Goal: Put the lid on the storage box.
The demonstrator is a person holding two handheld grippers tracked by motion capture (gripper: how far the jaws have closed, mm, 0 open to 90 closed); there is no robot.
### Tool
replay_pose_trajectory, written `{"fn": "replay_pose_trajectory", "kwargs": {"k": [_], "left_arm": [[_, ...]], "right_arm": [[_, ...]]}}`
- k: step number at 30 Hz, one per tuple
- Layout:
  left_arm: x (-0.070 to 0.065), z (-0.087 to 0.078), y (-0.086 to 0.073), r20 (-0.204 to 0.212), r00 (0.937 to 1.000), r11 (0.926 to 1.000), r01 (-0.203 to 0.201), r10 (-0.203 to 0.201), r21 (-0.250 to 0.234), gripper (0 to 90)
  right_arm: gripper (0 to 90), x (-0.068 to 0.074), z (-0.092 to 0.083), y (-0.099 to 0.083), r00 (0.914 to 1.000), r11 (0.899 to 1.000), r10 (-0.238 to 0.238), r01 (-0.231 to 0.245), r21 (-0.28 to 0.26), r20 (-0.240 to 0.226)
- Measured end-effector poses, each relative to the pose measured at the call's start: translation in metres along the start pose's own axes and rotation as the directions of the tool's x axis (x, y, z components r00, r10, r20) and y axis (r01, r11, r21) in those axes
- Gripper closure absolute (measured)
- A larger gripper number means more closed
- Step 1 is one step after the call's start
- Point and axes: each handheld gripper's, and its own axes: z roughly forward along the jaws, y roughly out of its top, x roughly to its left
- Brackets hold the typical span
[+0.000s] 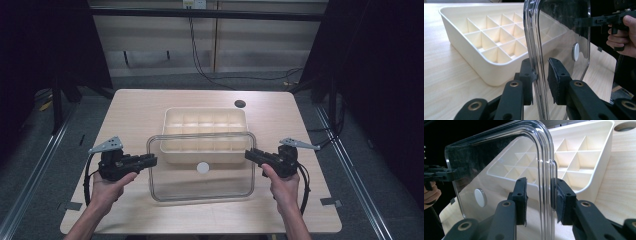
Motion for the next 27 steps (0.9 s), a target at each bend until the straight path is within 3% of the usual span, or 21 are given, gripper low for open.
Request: {"fn": "replay_pose_trajectory", "kwargs": {"k": [6,16,24,27], "left_arm": [[0.003,0.007,0.009,-0.036,0.9992,0.9999,0.016,-0.016,-0.006,73.3],[0.007,0.001,0.025,-0.018,0.9998,0.9994,0.007,-0.008,-0.035,73.6],[0.009,0.002,0.043,-0.034,0.9993,0.999,-0.017,0.016,-0.041,73.5],[0.01,0.002,0.046,-0.034,0.9994,0.9985,-0.009,0.007,-0.055,73.6]], "right_arm": [[65.7,0.0,0.001,0.013,0.9999,1.0,0.001,-0.001,-0.002,0.014],[66.3,0.005,0.002,0.034,0.9994,0.999,-0.032,0.033,-0.023,0.007],[66.2,0.0,0.006,0.047,0.9999,0.999,-0.015,0.015,-0.041,0.0],[66.3,0.0,0.008,0.051,0.9999,0.999,-0.014,0.014,-0.047,-0.002]]}}
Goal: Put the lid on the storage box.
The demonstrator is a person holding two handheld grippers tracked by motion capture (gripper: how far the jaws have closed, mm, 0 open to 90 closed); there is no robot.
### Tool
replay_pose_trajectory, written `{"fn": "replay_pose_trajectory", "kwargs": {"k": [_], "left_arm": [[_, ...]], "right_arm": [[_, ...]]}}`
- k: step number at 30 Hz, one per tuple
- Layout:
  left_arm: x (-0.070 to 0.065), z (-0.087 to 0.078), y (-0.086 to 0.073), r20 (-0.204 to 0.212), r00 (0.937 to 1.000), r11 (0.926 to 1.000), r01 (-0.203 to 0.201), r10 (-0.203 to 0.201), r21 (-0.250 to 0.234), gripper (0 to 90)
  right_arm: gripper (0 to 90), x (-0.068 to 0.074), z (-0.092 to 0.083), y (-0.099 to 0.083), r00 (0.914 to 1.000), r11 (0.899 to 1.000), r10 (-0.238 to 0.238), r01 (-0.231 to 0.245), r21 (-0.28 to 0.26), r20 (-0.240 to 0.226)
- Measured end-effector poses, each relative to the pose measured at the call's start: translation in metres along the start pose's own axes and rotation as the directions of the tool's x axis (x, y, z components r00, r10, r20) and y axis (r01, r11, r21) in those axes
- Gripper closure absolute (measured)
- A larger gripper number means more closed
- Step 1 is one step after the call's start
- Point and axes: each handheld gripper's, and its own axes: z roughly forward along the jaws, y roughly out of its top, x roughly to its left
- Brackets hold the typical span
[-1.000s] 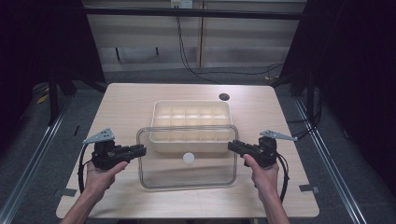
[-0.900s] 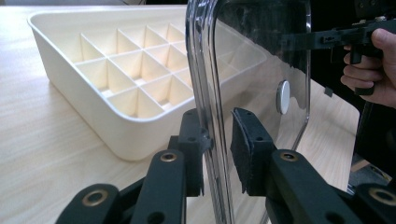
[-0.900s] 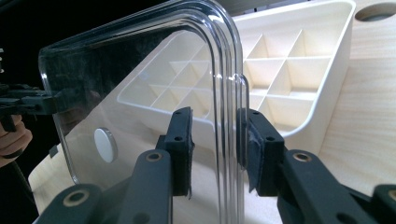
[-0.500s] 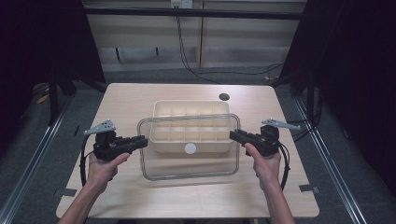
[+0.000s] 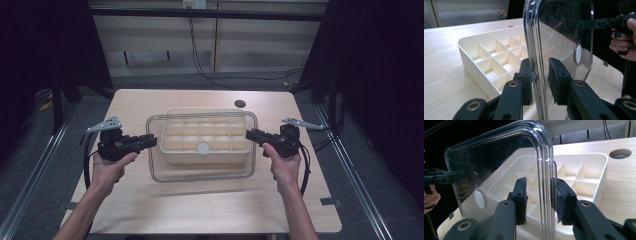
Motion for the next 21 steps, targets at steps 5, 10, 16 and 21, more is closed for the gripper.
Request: {"fn": "replay_pose_trajectory", "kwargs": {"k": [5,10,16,21], "left_arm": [[0.003,0.001,0.003,-0.02,0.9998,1.0,-0.005,0.005,0.008,73.0],[0.004,0.003,0.007,-0.025,0.9997,1.0,-0.006,0.006,0.004,73.1],[0.011,0.003,0.014,-0.021,0.9998,1.0,-0.004,0.004,-0.004,73.0],[0.016,0.009,0.018,-0.03,0.9995,1.0,-0.001,0.002,0.002,72.9]], "right_arm": [[66.4,-0.001,0.005,0.002,1.0,1.0,0.003,-0.003,-0.007,-0.002],[66.3,-0.003,0.007,0.005,1.0,1.0,0.007,-0.007,-0.013,0.002],[67.4,-0.003,0.008,0.013,0.9999,1.0,0.006,-0.007,-0.018,-0.014],[67.4,-0.006,0.014,0.019,0.9999,1.0,0.011,-0.011,-0.01,-0.004]]}}
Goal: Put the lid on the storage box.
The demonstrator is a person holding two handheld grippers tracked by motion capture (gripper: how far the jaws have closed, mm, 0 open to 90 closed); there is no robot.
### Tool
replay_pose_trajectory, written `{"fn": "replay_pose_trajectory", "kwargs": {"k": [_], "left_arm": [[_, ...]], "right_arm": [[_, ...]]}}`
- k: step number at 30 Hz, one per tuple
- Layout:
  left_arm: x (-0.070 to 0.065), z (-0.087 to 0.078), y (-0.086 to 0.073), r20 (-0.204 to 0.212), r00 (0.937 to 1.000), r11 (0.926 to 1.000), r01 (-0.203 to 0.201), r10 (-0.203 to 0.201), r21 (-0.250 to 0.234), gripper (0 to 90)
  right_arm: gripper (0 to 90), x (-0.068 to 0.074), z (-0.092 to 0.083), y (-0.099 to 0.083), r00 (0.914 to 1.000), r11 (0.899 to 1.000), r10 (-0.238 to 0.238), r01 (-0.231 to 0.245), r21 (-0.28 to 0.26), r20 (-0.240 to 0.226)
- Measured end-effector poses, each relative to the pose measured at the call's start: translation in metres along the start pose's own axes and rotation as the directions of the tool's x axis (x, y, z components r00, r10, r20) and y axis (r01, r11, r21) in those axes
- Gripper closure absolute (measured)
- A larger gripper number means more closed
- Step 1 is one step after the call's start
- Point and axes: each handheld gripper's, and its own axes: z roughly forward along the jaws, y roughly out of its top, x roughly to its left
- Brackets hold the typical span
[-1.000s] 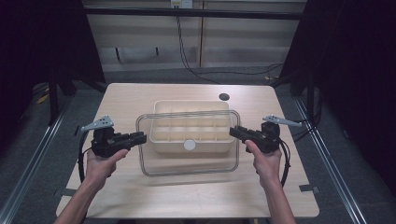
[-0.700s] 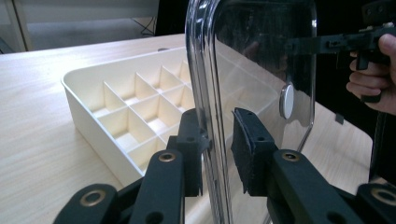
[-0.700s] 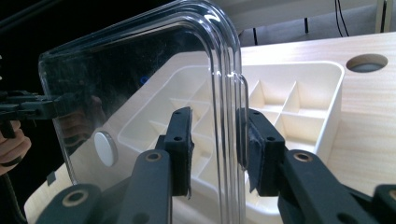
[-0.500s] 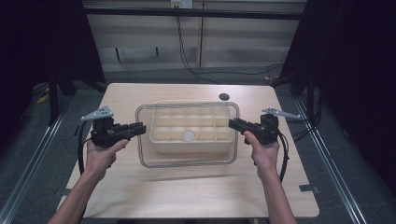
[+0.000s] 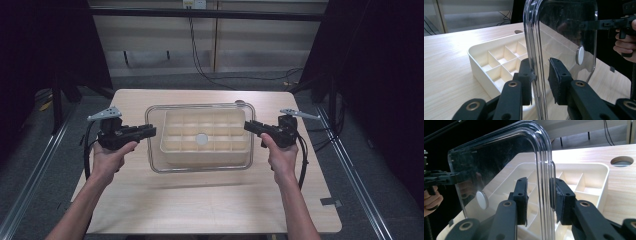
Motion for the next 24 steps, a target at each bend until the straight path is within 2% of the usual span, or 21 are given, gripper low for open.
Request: {"fn": "replay_pose_trajectory", "kwargs": {"k": [12,18,21,24], "left_arm": [[0.005,0.013,0.02,-0.009,0.9999,0.9999,0.006,-0.006,-0.013,72.6],[0.01,0.022,0.028,-0.032,0.9993,0.9998,0.017,-0.017,-0.007,71.7],[0.011,0.023,0.031,-0.027,0.9996,1.0,0.008,-0.008,-0.002,71.7],[0.013,0.028,0.035,-0.029,0.9994,0.9998,0.019,-0.02,-0.011,71.7]], "right_arm": [[67.2,-0.009,0.004,0.015,0.9997,0.999,0.02,-0.02,-0.039,0.012],[67.2,-0.015,0.008,0.022,0.9996,0.999,0.021,-0.021,-0.039,0.021],[67.2,-0.017,0.009,0.024,0.9995,0.999,0.026,-0.025,-0.039,0.019],[67.2,-0.02,0.01,0.029,0.9991,0.999,0.034,-0.033,-0.04,0.024]]}}
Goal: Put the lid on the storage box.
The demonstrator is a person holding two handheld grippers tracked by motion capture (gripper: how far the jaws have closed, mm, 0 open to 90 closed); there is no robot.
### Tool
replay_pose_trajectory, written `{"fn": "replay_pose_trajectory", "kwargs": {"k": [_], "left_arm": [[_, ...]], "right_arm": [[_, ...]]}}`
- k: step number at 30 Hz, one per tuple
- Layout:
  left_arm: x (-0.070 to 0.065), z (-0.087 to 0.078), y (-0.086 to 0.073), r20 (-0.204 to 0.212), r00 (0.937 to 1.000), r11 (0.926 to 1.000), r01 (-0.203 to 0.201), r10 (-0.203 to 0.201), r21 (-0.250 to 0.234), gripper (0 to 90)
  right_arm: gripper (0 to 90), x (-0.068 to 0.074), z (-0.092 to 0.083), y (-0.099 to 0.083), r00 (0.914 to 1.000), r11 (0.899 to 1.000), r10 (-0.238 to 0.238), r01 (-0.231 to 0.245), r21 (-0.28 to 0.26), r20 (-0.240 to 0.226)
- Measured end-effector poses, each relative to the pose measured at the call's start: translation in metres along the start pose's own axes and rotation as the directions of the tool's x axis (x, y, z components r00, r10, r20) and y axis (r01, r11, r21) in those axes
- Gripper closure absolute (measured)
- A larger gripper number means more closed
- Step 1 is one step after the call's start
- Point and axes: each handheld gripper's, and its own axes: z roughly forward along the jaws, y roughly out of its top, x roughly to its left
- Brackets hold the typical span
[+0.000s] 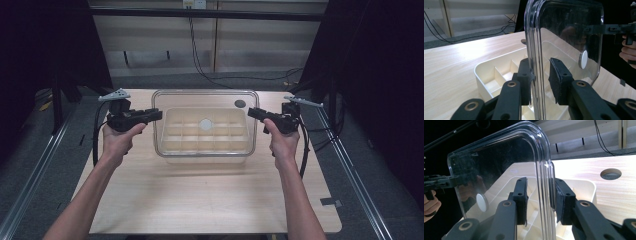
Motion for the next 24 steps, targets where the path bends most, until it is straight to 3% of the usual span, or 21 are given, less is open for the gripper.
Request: {"fn": "replay_pose_trajectory", "kwargs": {"k": [24], "left_arm": [[0.024,0.026,-0.001,-0.022,0.9993,0.9988,0.032,-0.031,0.036,68.2]], "right_arm": [[67.0,-0.02,0.026,0.004,0.9992,0.999,0.016,-0.017,0.04,0.036]]}}
